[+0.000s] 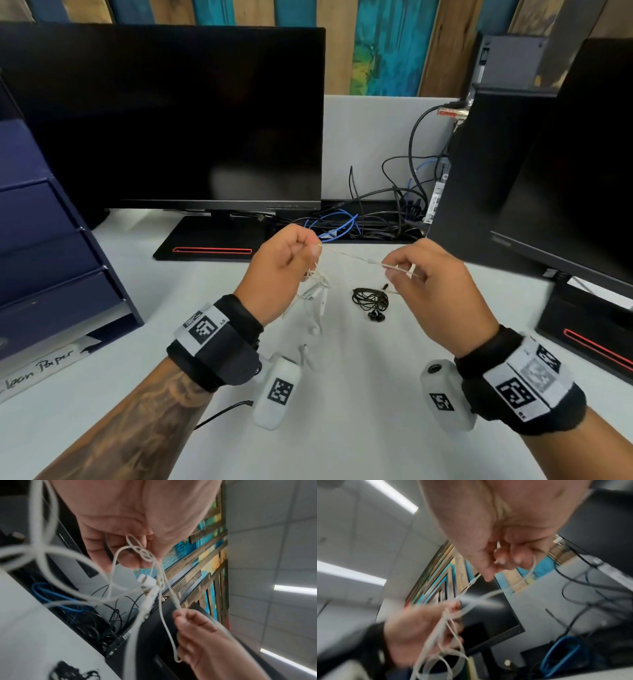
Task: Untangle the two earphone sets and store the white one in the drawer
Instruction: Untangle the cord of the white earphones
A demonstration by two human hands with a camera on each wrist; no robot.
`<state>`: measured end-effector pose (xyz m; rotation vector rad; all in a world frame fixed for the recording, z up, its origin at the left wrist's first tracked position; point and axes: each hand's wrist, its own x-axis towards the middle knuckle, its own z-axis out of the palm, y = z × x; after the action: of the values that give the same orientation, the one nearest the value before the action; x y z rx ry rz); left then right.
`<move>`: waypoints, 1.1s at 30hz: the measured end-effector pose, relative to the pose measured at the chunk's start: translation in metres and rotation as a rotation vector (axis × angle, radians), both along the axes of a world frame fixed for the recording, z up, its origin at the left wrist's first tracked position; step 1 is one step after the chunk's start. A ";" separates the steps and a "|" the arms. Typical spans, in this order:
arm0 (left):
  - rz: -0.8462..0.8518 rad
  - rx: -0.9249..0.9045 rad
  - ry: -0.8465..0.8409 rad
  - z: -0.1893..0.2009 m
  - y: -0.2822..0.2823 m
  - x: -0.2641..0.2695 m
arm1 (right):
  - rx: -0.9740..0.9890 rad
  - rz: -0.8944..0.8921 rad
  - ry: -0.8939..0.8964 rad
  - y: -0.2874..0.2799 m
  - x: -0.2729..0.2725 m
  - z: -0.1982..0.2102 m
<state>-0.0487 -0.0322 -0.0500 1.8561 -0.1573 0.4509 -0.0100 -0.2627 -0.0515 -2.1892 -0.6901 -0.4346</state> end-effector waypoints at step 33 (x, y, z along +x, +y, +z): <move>-0.247 0.013 0.133 -0.018 -0.024 -0.003 | 0.325 0.115 0.252 0.005 -0.007 0.003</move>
<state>-0.0517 -0.0558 -0.0684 1.8439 -0.2962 0.1552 -0.0175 -0.2578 -0.0488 -1.8462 -0.5600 -0.1906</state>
